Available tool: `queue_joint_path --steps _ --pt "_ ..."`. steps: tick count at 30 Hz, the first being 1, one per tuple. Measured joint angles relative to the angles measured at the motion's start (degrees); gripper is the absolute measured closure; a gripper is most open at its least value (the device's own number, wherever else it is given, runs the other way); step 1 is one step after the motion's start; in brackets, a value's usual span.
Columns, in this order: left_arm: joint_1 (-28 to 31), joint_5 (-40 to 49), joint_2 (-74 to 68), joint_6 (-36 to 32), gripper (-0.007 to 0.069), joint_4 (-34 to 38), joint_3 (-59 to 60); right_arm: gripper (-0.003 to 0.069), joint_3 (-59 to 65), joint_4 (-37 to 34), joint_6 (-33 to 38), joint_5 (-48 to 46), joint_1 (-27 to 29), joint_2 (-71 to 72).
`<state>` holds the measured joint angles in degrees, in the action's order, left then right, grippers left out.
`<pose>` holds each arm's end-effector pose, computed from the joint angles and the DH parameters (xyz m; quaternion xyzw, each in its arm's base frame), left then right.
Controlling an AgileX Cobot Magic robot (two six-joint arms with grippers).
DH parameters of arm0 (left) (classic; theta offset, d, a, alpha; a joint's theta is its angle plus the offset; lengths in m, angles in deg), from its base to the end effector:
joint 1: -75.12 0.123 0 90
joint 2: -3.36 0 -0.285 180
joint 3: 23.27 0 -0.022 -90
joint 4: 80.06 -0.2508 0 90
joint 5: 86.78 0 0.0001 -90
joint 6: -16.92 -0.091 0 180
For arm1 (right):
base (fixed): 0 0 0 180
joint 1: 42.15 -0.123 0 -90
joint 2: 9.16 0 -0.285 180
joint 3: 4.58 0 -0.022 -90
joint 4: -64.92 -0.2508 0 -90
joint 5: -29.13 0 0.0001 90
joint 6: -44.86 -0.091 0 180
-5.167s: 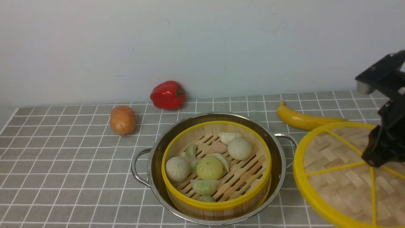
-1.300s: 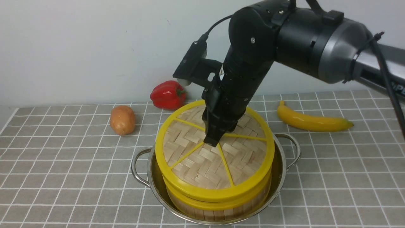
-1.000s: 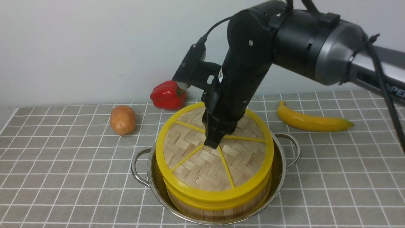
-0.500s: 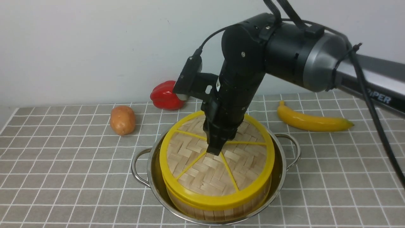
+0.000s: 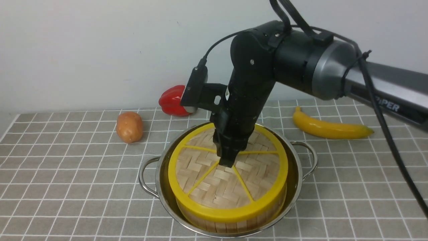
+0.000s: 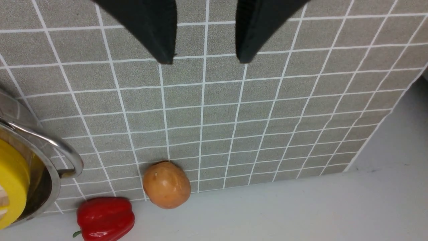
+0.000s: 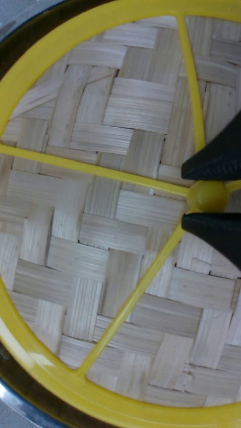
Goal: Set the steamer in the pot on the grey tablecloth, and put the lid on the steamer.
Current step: 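Place the bamboo steamer lid onto the steamer basket in the pot with the right gripper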
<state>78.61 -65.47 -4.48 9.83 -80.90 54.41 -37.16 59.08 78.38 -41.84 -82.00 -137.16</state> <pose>0.0529 0.0037 0.1770 0.0291 0.8024 0.0611 0.5929 0.3388 0.2942 0.2578 -0.5838 0.8017 0.0562 0.1154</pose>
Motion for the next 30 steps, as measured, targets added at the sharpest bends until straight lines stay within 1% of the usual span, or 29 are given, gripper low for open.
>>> queue_joint_path --steps 6,13,15,30 --pt "0.0 0.0 0.0 0.0 0.0382 0.0 0.0 0.0522 -2.6 -0.1 0.0 0.2 0.0 0.1" --pt "0.0 0.0 0.0 0.0 0.0382 0.0 0.0 0.0522 -2.8 0.0 -0.4 0.4 0.2 0.1" --pt "0.0 0.0 0.0 0.0 0.0382 0.0 0.0 0.0522 -2.8 -0.8 -1.1 0.4 0.6 0.1" --pt "0.0 0.0 0.0 0.0 0.0382 0.0 0.0 0.0522 -1.9 -1.1 -6.8 0.3 1.2 1.5"
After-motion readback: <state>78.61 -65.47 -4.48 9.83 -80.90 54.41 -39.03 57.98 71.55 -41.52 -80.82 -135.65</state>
